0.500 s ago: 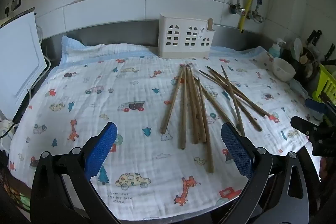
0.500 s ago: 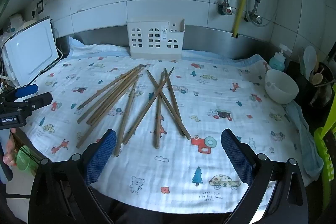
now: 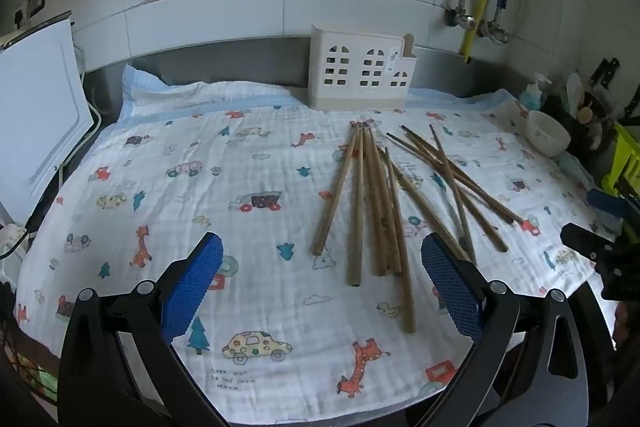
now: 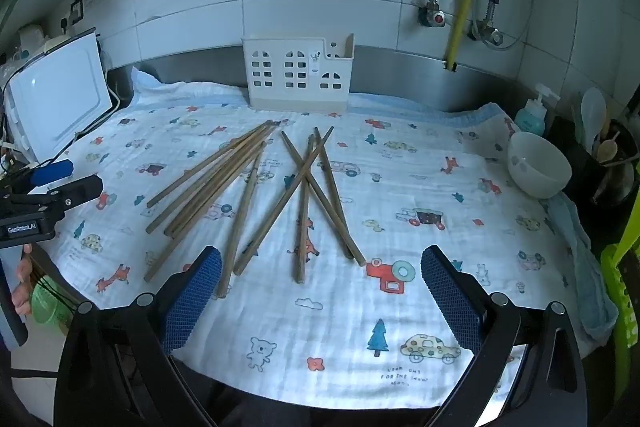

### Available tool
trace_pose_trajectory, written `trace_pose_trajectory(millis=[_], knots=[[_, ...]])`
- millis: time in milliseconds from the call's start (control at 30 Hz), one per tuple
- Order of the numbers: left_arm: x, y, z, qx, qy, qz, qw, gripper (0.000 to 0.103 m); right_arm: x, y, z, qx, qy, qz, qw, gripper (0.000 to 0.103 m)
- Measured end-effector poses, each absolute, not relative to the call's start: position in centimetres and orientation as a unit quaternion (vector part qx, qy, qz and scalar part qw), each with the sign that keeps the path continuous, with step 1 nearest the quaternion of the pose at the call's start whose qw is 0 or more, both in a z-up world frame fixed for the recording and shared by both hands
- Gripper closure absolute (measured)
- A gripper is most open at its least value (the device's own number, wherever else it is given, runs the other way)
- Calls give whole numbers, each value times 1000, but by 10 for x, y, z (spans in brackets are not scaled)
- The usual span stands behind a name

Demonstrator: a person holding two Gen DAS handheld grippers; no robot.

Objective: Organize utensils

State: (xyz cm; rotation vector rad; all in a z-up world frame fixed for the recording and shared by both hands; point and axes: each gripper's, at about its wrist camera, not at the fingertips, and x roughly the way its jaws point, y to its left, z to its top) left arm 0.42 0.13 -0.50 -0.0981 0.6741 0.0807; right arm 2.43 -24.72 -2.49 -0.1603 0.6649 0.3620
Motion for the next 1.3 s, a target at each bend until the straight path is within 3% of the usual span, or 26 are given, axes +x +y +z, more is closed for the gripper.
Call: trace_pose_trajectory(millis=[1300], knots=[[14, 9, -24, -40, 352, 38, 934, 5, 34, -248, -36, -68, 336, 177, 923, 6]])
